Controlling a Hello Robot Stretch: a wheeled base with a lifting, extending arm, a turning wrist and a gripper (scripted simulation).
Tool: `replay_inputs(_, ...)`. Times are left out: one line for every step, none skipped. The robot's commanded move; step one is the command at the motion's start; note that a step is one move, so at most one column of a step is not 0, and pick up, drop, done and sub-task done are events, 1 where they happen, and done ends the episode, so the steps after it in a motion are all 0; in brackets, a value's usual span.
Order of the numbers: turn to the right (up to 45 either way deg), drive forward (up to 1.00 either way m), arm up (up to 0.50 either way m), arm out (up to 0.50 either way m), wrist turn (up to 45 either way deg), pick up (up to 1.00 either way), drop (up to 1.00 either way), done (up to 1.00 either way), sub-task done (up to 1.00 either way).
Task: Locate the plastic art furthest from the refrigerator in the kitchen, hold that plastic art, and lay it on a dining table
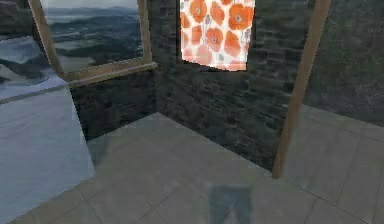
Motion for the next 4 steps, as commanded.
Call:
replay_inputs(42.0, 0.00, 0.00, 0.00, 0.0, 0.00, 0.00, 0.00, 0.00)
replay_inputs(0.0, 0.20, 0.00, 0.00, 0.0, 0.00, 0.00, 0.00, 0.00)
replay_inputs(45.0, 0.00, 0.00, 0.00, 0.0, 0.00, 0.00, 0.00, 0.00)
replay_inputs(39.0, 0.00, 0.00, 0.00, 0.0, 0.00, 0.00, 0.00, 0.00)
